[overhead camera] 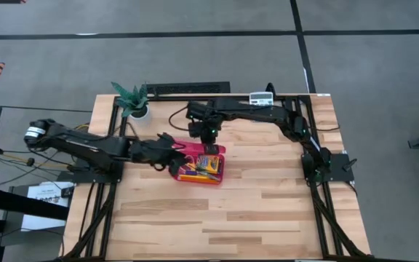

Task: Pack school essentials
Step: Close the lid of the supply box

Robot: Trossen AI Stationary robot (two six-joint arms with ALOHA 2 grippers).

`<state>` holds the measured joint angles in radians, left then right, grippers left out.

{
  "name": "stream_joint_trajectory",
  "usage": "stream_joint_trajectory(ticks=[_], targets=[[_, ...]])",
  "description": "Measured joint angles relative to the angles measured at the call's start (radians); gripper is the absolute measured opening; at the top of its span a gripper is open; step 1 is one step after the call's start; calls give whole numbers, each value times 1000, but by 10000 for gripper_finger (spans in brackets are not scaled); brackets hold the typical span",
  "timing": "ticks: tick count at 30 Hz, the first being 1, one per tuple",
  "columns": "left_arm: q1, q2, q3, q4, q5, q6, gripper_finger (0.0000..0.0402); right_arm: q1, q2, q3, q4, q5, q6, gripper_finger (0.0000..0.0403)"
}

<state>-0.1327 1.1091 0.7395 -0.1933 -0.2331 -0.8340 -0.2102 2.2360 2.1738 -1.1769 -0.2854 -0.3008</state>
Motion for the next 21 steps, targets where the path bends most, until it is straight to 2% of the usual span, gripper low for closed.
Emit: stream_joint_trajectory(ticks=[5, 11, 16, 21], targets=[[-40, -131, 0, -9, 30, -9, 140, 47, 0, 0, 36, 0, 67, 1], [-88, -227, 0, -39, -93, -2, 137, 114, 2, 0, 78, 16, 206, 1], [-119, -226, 0, -83, -105, -11, 137, 194, 13, -14, 117, 97, 320, 1], [-152, -181, 0, -115, -86, -17, 137, 258, 13, -107, 209, 157, 434, 1]])
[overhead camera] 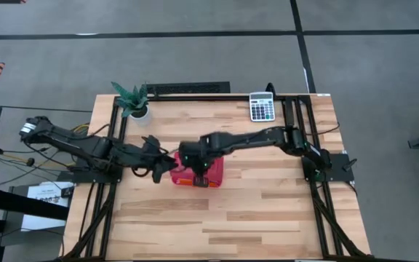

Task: Pack school essentials
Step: Close the lid of the supply box

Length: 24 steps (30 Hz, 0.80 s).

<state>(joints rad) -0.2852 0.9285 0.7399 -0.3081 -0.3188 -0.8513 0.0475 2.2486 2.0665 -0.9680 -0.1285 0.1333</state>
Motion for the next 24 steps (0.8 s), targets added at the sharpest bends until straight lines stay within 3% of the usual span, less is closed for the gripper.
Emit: stream_joint_trajectory(ticks=[6, 10, 15, 24], targets=[[-45, 36, 0, -17, 20, -6, 137, 54, -3, -189, 193, 95, 130, 1], [-61, 24, 0, -76, 124, -32, 137, 73, -13, -272, 263, 129, 191, 1], [-77, 1, 0, -155, 162, -69, 137, 80, -14, -312, 297, 150, 232, 1], [-79, -8, 0, -116, 157, -52, 137, 65, -94, -325, 321, 204, 262, 1]])
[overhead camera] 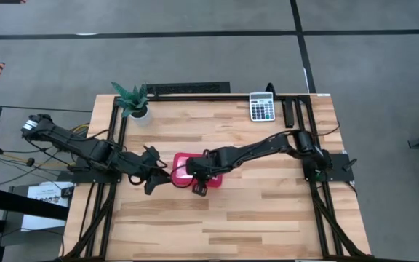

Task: Pack school essentials
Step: Close the lid of the supply box, then return to Home Position

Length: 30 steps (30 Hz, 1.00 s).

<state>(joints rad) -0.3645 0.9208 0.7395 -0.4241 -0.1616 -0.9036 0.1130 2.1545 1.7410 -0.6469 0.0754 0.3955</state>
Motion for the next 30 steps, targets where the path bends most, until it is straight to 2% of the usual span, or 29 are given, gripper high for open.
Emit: stream_joint_trajectory(ticks=[9, 12, 16, 20, 23, 24, 26, 28, 30], targets=[[-2, -93, 0, 62, -2, 72, 137, -9, -114, 0, 48, 50, -6, 1], [-2, -157, 0, 153, 16, 118, 137, 0, -193, 1, 44, 39, -39, 1], [-2, -258, 0, 330, 52, 250, 137, 9, -338, 4, 39, 41, -109, 1], [-2, -357, 0, 463, 88, 447, 137, 9, -499, 4, 23, 45, -207, 1], [-1, -440, 0, 462, -6, 605, 137, 8, -618, -4, -20, 65, -259, 1], [-1, -464, 0, 458, -53, 648, 137, 8, -656, -16, -34, 77, -268, 1], [0, -509, 0, 452, -92, 642, 137, 8, -741, -65, -65, 118, -281, 1], [0, -555, 0, 432, -39, 610, 137, 10, -836, -156, -54, 164, -279, 1], [-1, -593, 0, 417, 57, 655, 137, 12, -941, -278, -22, 193, -257, 1]])
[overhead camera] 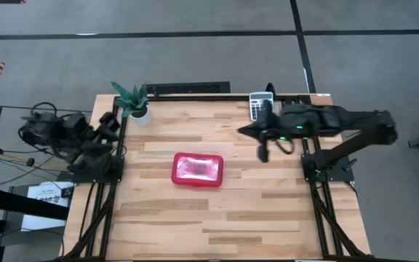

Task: Pack school essentials
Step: Return to Home Position

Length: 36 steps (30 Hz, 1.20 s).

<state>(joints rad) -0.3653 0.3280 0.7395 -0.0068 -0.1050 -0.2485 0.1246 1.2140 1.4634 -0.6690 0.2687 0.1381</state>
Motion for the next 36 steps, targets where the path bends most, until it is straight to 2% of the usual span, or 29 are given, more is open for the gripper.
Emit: stream_joint_trajectory(ticks=[3, 6, 9, 14, 18, 22, 26, 29, 33, 36], targets=[[0, -44, 0, -61, 49, 6, 137, 0, -163, -217, 94, 3, 52, 1], [0, -69, -3, -155, 13, -23, 137, 0, -307, -430, 242, 3, 96, 1], [0, -76, -48, -152, -8, -20, 137, 0, -430, -624, 384, 3, 128, 1], [0, -96, -212, 9, 45, -53, 137, 0, -570, -911, 600, 3, 186, 1], [0, -123, -388, 192, 94, -125, 137, 0, -625, -1066, 753, 3, 246, 1], [0, -172, -541, 335, 99, -188, 137, 0, -651, -1147, 812, 3, 281, 1], [4, -257, -642, 388, 96, -239, 137, -10, -689, -1155, 789, 3, 262, 1], [21, -329, -680, 389, 96, -264, 137, -27, -759, -1141, 738, 2, 238, 1], [60, -322, -682, 414, 148, -267, 137, -37, -901, -1115, 600, 2, 228, 1], [90, -325, -682, 373, 172, -272, 137, -34, -997, -1119, 519, 19, 229, 1]])
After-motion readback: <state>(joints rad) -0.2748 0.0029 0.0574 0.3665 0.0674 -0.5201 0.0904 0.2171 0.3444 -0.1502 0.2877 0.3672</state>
